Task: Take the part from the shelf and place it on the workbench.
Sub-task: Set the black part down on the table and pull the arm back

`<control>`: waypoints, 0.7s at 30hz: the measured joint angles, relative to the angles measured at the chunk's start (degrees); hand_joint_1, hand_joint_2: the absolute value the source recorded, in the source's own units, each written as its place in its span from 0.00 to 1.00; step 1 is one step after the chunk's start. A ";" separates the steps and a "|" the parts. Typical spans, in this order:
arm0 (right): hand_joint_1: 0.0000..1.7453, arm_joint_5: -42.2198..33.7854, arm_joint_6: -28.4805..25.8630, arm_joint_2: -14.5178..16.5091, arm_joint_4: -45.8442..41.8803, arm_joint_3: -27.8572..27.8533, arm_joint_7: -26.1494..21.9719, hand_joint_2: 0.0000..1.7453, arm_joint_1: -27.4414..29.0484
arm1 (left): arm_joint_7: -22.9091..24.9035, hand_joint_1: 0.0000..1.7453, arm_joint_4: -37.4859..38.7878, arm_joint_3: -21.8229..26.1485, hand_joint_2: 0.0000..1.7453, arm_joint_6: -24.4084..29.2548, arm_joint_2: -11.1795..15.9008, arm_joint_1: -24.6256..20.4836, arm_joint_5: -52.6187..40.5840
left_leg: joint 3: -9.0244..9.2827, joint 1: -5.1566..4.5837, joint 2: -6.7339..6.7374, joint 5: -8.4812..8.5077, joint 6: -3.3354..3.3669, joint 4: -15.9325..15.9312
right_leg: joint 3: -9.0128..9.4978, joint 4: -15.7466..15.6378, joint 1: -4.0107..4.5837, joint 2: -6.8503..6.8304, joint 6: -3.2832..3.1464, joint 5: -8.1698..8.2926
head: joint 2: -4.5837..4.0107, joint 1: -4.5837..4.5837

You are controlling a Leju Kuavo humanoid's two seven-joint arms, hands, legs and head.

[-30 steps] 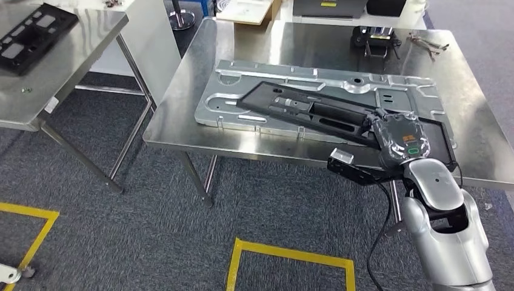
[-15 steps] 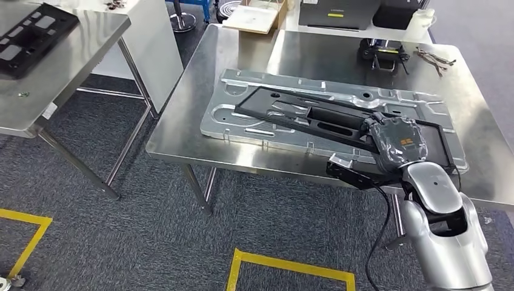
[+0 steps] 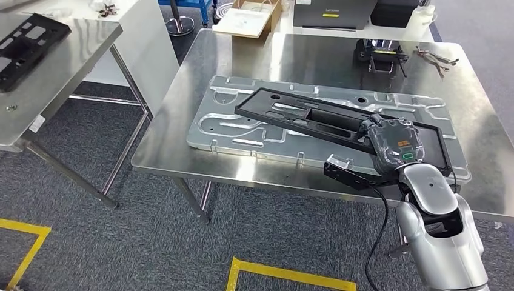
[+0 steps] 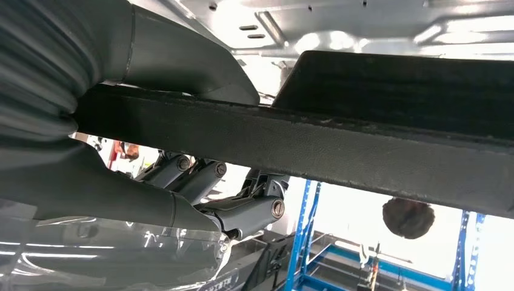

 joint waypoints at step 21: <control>1.00 0.40 -0.05 0.70 0.76 0.25 0.16 1.00 0.32 | 0.24 0.00 -0.11 -0.01 1.00 -0.07 -0.08 0.05 -0.04 | 1.62 -0.18 0.03 5.03 3.16 -6.68 | -5.03 10.66 0.18 -0.20 2.51 -3.55 | 0.00 0.04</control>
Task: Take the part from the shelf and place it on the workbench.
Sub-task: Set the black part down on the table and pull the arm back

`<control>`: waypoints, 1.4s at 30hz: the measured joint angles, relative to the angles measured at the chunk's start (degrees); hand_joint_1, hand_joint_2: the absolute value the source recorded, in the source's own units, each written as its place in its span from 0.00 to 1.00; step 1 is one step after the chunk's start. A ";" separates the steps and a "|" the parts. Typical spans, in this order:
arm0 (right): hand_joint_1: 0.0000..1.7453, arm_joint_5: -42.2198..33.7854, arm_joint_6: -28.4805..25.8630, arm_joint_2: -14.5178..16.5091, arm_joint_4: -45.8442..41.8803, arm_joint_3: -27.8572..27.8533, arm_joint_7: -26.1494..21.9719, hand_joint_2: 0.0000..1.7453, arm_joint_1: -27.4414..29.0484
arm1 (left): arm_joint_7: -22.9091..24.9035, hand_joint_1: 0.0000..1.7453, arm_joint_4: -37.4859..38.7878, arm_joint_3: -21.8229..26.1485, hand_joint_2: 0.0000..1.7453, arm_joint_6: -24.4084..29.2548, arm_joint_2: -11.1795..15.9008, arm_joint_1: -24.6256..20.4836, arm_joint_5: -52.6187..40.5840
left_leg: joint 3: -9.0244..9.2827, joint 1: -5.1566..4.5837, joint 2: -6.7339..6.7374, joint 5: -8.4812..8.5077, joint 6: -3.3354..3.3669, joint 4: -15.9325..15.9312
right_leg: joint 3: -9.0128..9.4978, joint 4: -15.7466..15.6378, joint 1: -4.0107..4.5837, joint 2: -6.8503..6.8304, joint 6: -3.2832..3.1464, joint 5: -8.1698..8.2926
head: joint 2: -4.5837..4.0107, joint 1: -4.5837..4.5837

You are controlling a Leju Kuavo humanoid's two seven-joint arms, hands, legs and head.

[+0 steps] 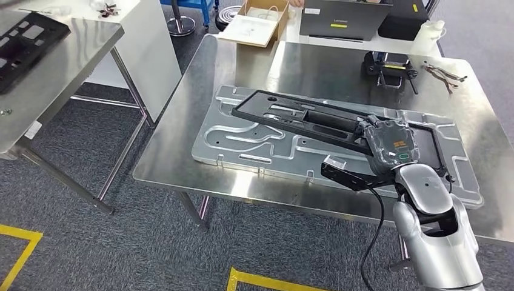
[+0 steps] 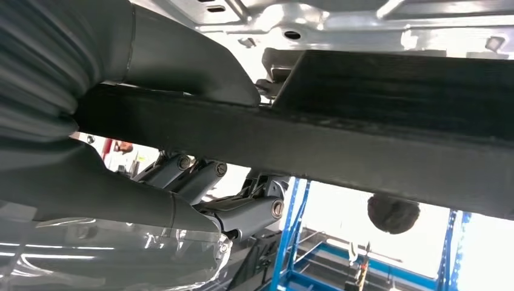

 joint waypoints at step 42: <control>1.00 2.41 -4.14 2.50 5.31 0.36 1.02 1.00 7.34 | -2.85 0.00 0.02 0.02 1.00 -1.19 -0.16 0.04 -0.08 | -4.34 -0.45 -0.29 1.34 -1.53 2.60 | 9.14 -12.52 0.26 0.04 -0.99 1.12 | 0.00 -0.03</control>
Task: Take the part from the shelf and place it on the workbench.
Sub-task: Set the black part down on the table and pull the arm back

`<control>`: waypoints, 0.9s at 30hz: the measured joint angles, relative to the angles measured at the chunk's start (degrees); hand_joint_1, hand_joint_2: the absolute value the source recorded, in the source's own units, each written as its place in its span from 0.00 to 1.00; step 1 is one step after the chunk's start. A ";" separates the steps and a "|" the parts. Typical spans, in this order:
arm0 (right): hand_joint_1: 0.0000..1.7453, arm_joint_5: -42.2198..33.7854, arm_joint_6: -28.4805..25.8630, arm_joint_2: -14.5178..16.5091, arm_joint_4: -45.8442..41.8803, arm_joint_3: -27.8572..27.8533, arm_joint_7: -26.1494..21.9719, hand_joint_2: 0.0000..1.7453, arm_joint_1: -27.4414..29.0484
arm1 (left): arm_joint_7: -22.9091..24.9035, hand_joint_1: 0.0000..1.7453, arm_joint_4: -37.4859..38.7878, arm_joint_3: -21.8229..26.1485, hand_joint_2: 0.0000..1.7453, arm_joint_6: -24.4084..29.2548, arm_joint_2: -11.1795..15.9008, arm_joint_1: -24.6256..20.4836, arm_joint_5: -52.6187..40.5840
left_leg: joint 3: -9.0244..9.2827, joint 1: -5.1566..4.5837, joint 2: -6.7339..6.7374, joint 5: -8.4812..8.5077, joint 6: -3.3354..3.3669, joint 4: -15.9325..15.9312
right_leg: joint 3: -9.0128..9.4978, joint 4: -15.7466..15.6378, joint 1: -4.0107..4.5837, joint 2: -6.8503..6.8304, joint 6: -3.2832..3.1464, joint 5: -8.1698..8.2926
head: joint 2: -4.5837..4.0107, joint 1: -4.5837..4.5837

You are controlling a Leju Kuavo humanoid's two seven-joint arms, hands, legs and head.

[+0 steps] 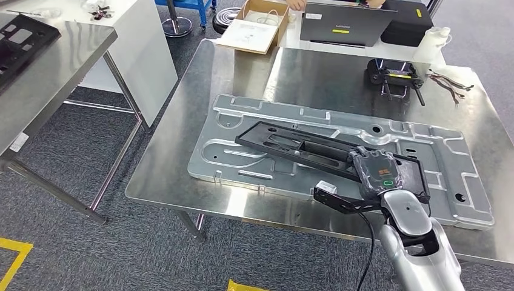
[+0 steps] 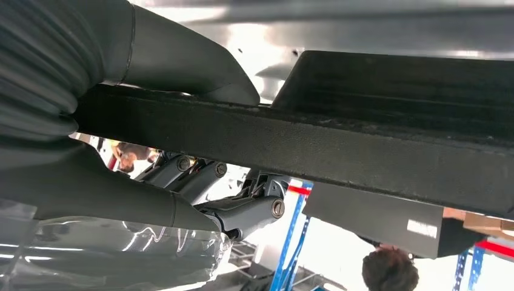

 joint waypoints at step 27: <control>0.00 4.80 -2.62 6.98 7.63 -0.50 0.03 0.00 -1.81 | 0.91 0.00 0.00 0.11 0.00 -0.39 0.00 0.09 0.01 | 0.14 0.02 0.04 0.01 0.00 -0.04 | 0.07 0.09 0.04 0.02 0.02 -0.03 | 0.00 0.00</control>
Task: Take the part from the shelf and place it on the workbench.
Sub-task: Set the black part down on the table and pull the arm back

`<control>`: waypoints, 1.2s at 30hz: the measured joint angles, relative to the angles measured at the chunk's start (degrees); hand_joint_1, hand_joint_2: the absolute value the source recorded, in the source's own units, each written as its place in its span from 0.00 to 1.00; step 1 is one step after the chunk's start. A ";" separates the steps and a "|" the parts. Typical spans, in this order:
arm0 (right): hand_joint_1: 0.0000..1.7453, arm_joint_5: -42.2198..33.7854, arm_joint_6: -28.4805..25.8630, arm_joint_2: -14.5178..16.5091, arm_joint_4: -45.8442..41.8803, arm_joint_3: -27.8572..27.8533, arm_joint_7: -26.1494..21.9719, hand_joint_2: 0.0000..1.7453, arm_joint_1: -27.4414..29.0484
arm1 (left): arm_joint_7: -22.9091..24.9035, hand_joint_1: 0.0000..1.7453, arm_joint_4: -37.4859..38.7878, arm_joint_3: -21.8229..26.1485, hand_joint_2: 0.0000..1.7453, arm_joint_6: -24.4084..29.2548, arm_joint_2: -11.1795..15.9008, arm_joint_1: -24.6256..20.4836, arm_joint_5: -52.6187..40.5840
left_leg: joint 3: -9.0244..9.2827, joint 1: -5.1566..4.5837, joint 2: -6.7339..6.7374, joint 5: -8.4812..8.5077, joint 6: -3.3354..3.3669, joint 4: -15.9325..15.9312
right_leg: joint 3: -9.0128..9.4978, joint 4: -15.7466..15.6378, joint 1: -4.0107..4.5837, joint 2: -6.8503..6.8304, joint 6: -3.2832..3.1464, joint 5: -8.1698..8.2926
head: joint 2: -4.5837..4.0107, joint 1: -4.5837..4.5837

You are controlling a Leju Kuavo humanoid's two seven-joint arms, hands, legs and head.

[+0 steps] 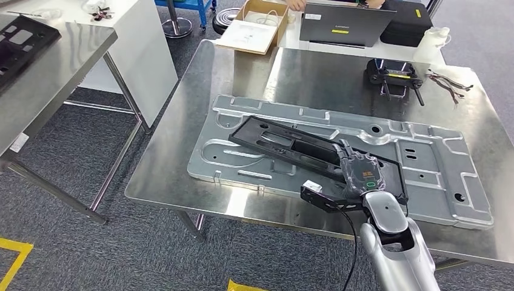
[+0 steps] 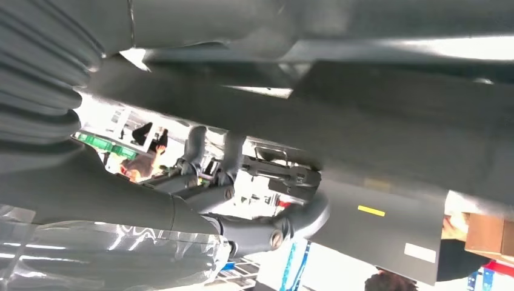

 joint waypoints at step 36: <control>0.00 2.99 1.37 6.10 -1.23 6.97 -0.54 0.00 -6.97 | 1.60 0.00 0.01 0.09 0.00 0.15 -0.35 0.24 -0.59 | -5.60 0.87 0.26 -8.73 -2.40 16.73 | -3.34 0.64 -0.21 -0.34 -1.90 2.86 | 0.00 0.00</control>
